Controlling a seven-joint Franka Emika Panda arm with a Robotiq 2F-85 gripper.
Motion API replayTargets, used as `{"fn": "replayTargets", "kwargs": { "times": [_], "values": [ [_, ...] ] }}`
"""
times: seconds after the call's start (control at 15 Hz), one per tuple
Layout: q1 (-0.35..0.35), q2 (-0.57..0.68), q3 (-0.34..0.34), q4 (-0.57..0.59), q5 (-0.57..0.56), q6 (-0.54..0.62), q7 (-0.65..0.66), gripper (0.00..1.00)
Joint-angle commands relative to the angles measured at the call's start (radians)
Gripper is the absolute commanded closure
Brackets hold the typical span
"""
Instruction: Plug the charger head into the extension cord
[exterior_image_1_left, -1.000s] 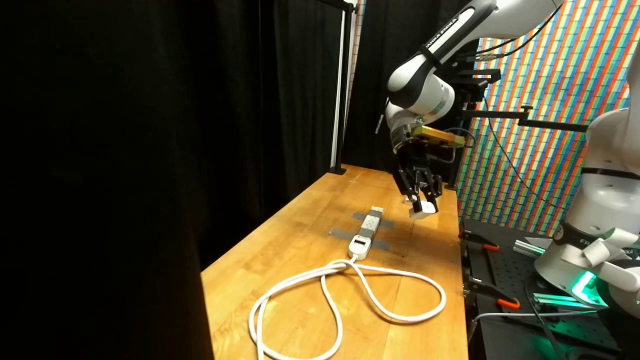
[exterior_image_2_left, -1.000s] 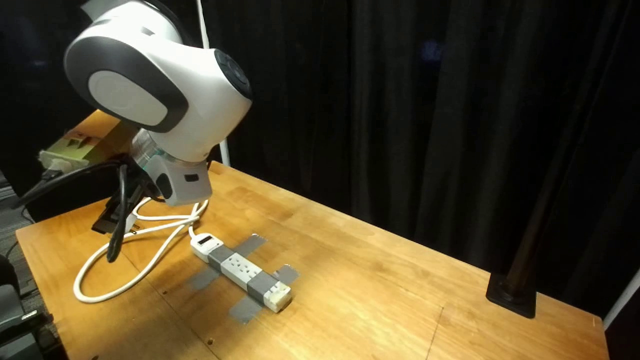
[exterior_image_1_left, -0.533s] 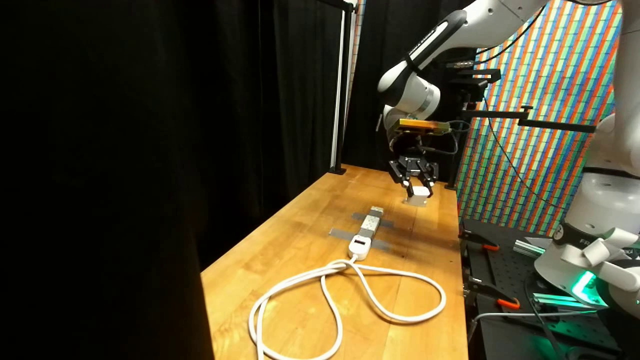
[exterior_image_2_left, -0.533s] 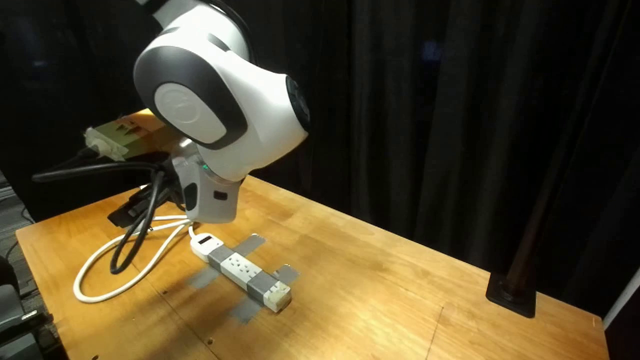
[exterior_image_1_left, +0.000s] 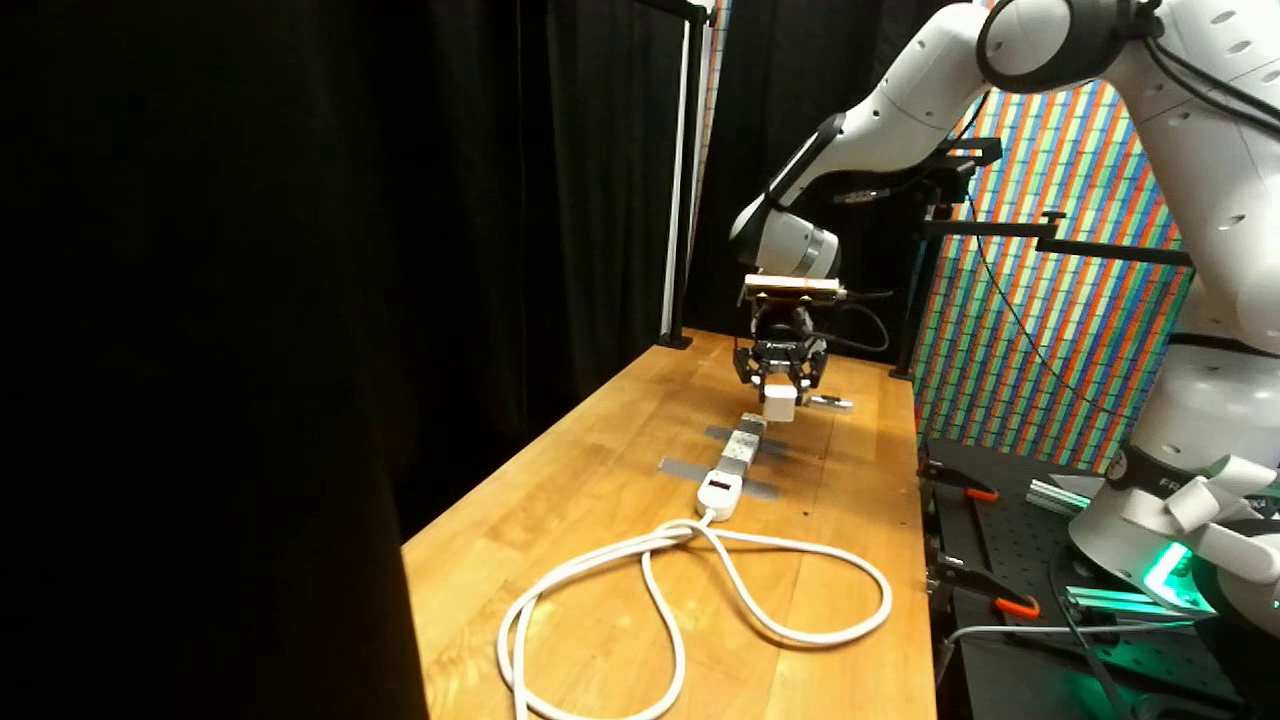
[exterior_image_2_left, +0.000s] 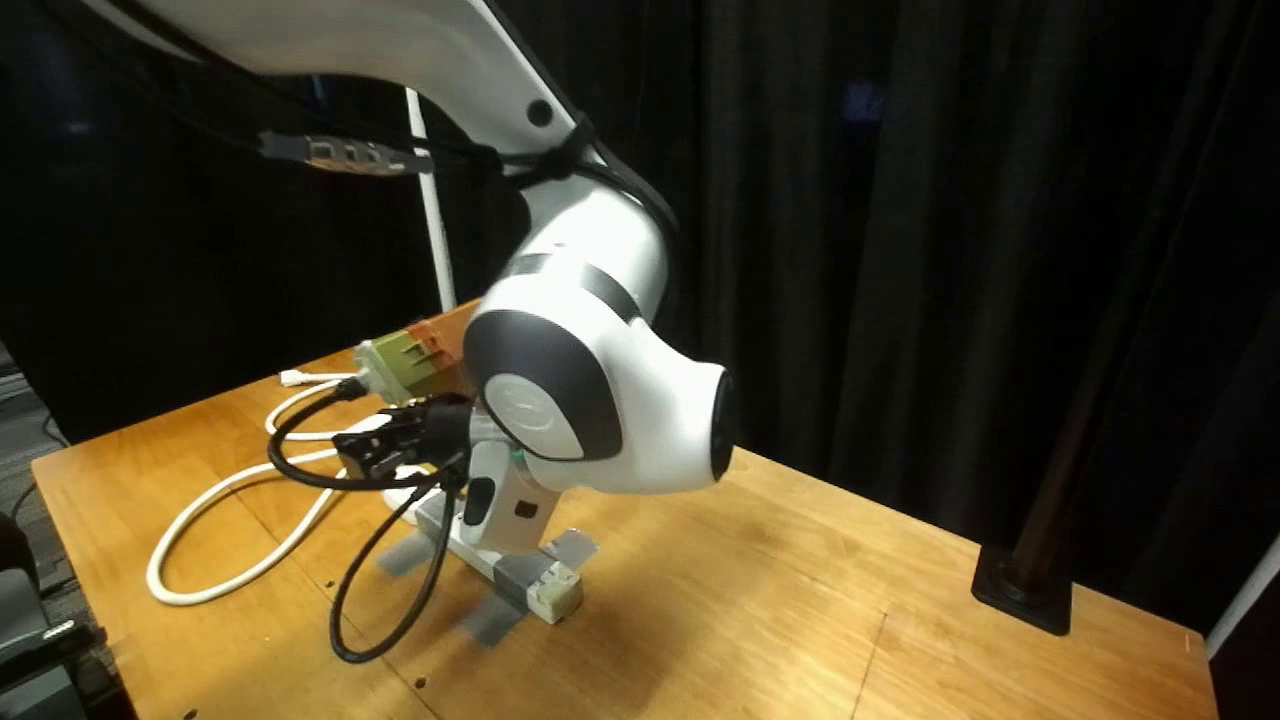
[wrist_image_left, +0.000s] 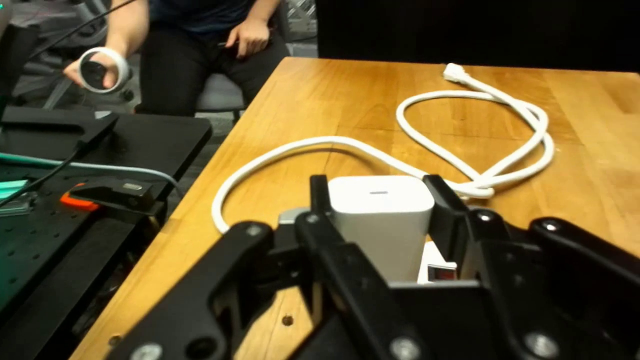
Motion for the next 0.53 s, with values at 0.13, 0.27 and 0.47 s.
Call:
{"fn": "replayTargets", "kwargs": {
  "times": [0.13, 0.27, 0.47],
  "values": [
    [-0.100, 0.168, -0.020, 0.179, 0.226, -0.168, 0.068, 0.77],
    [-0.123, 0.211, -0.024, 0.207, 0.293, -0.203, 0.086, 0.77],
    [-0.131, 0.263, -0.036, 0.248, 0.319, -0.222, 0.097, 0.77]
  ]
}}
